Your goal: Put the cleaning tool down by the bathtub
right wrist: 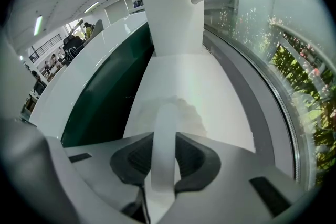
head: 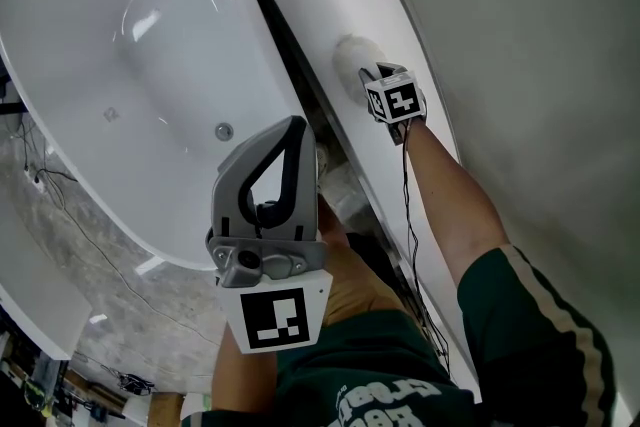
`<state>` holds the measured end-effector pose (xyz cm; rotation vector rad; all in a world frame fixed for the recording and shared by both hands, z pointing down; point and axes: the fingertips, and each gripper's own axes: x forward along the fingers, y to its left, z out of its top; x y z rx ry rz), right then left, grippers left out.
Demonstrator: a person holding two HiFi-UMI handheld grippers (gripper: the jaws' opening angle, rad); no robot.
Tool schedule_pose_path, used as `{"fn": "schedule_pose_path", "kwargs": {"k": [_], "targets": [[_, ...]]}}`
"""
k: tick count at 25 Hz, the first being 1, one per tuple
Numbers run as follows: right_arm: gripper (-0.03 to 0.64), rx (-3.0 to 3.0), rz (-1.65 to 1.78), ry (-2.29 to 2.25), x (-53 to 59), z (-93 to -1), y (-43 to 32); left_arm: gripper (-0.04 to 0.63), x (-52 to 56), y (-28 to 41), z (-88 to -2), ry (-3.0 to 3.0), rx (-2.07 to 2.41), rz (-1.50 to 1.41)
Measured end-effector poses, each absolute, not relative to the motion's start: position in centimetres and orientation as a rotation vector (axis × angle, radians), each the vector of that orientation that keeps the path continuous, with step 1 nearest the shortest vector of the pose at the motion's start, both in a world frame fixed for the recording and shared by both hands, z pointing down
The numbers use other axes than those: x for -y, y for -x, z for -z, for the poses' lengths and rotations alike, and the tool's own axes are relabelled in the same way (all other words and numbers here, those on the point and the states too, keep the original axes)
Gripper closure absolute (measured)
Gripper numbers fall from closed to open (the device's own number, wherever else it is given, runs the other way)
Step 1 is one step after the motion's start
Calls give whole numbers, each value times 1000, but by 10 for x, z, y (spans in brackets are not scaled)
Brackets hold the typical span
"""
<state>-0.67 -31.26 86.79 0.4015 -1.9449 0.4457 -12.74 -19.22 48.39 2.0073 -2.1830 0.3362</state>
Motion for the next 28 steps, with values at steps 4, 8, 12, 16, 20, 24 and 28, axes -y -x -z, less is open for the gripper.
{"fn": "schedule_pose_path", "kwargs": {"k": [4, 8, 12, 16, 20, 24, 28], "targets": [[518, 1963, -367, -423, 316, -861, 10, 588, 192, 122, -483, -2034, 2170, -346], [389, 2022, -322, -474, 318, -856, 12, 588, 195, 123, -483, -2028, 2184, -328], [385, 2033, -367, -448, 311, -859, 13, 588, 195, 122, -483, -2012, 2194, -329], [371, 2052, -362, -428, 309, -855, 15, 588, 198, 122, -478, -2025, 2203, -326], [370, 2072, -351, -419, 308, -851, 14, 588, 199, 121, -472, -2032, 2218, -337], [370, 2096, -357, -432, 307, -841, 12, 589, 194, 117, -465, -2034, 2232, -344], [368, 2131, -339, -430, 306, -823, 14, 589, 190, 114, -455, -2043, 2242, -328]]}}
